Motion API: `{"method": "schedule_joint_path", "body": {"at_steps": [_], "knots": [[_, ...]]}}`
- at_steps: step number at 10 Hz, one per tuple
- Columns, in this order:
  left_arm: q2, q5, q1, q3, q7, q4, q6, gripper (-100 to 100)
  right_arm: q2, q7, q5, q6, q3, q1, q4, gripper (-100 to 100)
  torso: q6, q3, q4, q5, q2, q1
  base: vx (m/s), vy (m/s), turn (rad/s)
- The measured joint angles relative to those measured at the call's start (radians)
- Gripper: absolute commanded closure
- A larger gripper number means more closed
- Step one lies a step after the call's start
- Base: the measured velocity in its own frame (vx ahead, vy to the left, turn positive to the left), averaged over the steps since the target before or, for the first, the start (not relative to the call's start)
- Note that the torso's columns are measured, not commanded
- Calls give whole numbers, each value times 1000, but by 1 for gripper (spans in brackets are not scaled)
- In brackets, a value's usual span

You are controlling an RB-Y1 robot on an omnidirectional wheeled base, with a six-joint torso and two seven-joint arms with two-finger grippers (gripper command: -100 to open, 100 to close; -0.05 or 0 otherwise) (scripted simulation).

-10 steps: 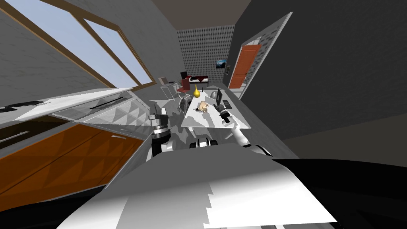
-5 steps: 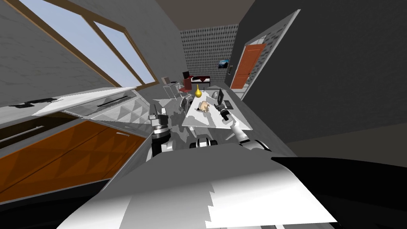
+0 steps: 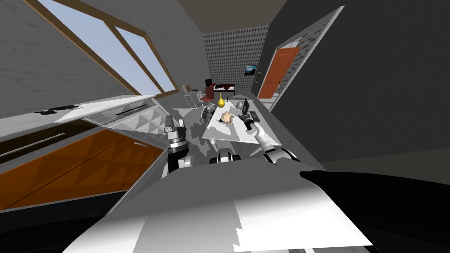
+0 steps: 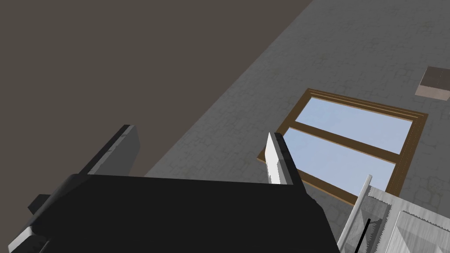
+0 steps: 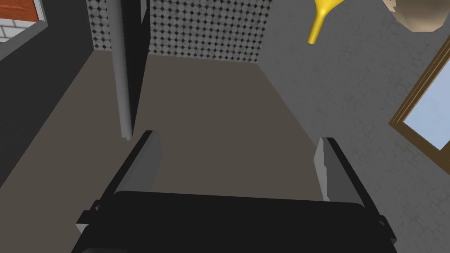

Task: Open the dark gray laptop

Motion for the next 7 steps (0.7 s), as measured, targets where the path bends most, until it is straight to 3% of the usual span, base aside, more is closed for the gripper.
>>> {"method": "schedule_joint_path", "body": {"at_steps": [7], "knots": [[0, 0, 0, 0, 0, 0, 0, 0, -44, 71, 112, 87, 12, -127, 171, -100, 0, 0, 0, 0, 0, 0, -4, -11, 66]]}}
